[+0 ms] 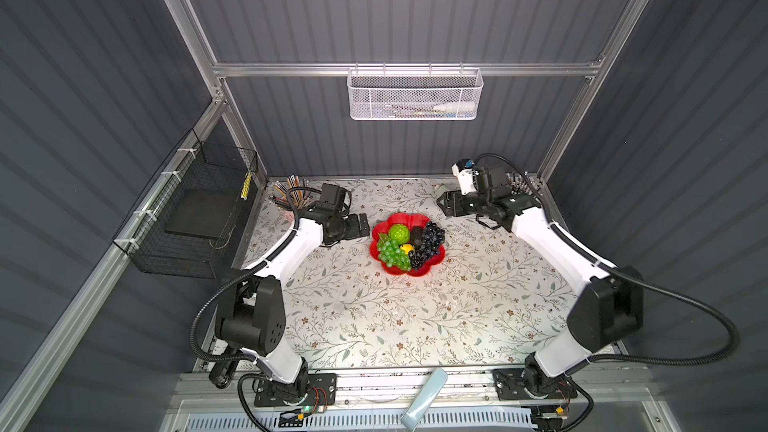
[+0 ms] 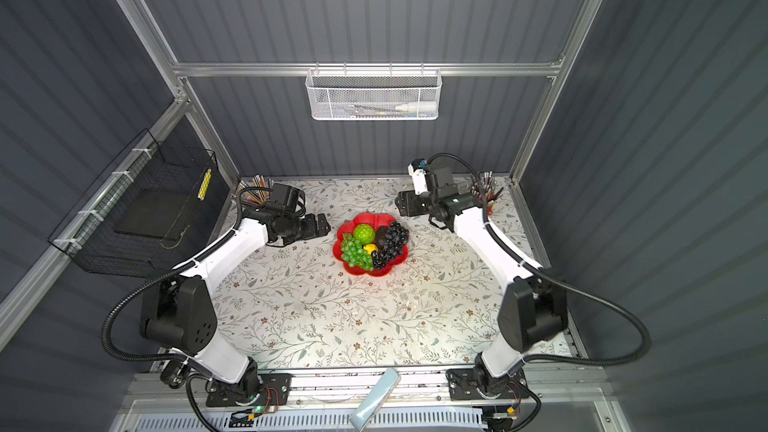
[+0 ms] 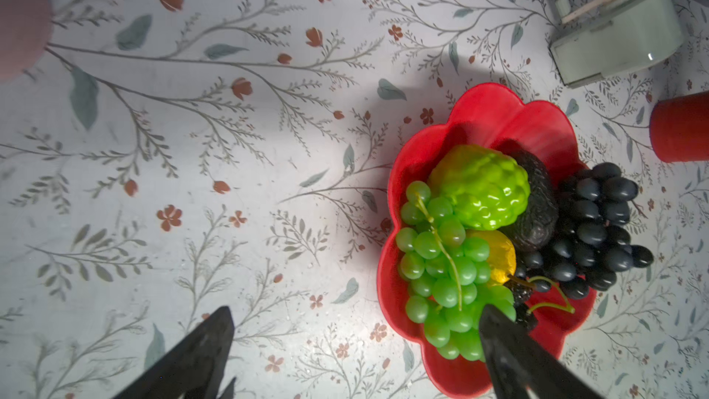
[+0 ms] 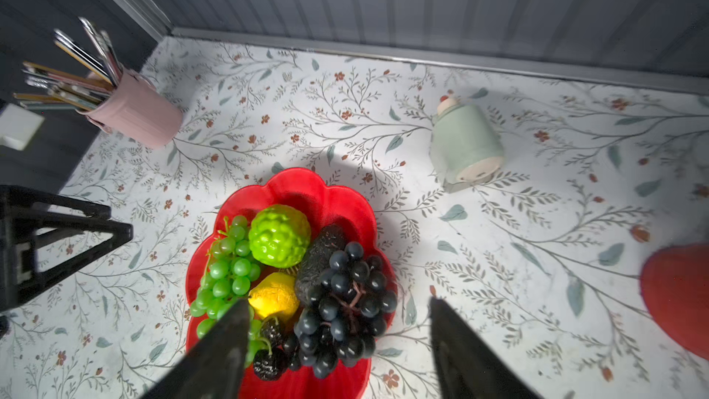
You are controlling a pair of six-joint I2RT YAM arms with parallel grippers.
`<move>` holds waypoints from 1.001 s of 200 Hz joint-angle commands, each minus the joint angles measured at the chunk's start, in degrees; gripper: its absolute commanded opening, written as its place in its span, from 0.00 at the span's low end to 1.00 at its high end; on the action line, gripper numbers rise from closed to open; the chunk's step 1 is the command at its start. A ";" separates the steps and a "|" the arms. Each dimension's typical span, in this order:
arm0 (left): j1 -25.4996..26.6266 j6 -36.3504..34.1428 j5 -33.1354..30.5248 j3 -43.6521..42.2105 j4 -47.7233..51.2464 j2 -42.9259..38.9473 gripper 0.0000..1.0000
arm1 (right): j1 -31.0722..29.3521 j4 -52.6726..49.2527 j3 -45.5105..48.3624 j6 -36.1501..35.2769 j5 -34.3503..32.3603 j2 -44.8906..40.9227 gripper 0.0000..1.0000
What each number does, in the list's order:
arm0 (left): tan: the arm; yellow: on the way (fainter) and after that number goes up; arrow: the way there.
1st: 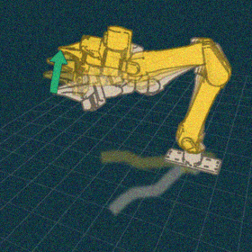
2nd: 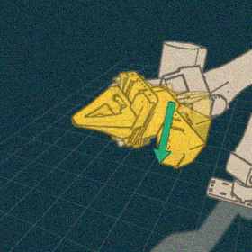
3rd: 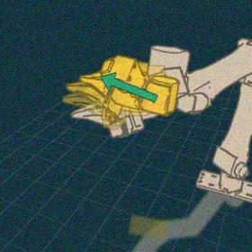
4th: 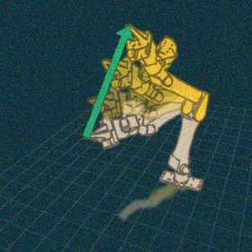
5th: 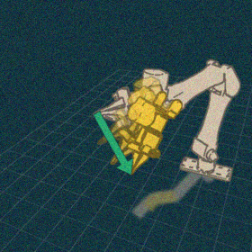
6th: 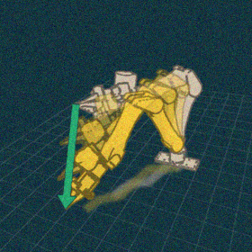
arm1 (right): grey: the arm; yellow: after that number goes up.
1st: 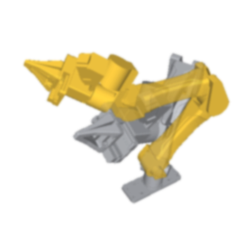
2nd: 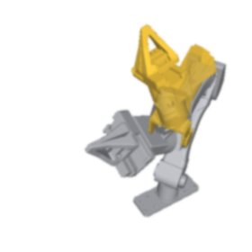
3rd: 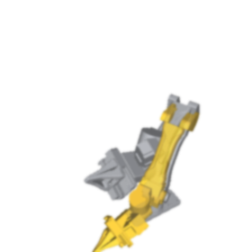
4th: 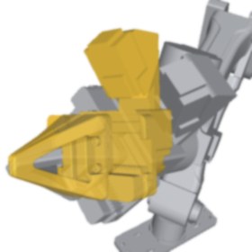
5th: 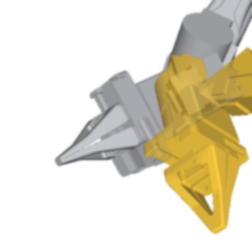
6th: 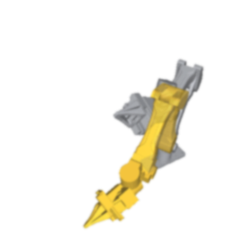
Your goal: Place and organize the fake fruits in the fruit bowl
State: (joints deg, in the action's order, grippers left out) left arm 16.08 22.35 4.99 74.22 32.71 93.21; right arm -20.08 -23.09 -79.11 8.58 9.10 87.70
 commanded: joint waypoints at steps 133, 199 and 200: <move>-11.82 -23.44 -19.28 -36.56 -60.00 -3.21 1.00 | 24.07 60.12 59.08 -5.46 -9.03 -22.91 0.99; -11.94 -22.92 -18.61 -48.02 -87.55 5.51 1.00 | 24.82 77.75 62.09 -5.57 -5.30 -7.88 0.99; -11.94 -22.85 -18.61 -47.89 -86.94 5.28 1.00 | 24.82 78.46 62.25 -5.58 -5.31 -7.49 0.99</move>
State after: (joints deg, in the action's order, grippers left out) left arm 4.49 0.36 -13.15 27.33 -43.44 95.24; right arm 4.47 43.88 -18.63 3.01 1.39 75.20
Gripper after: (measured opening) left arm 0.997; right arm 0.989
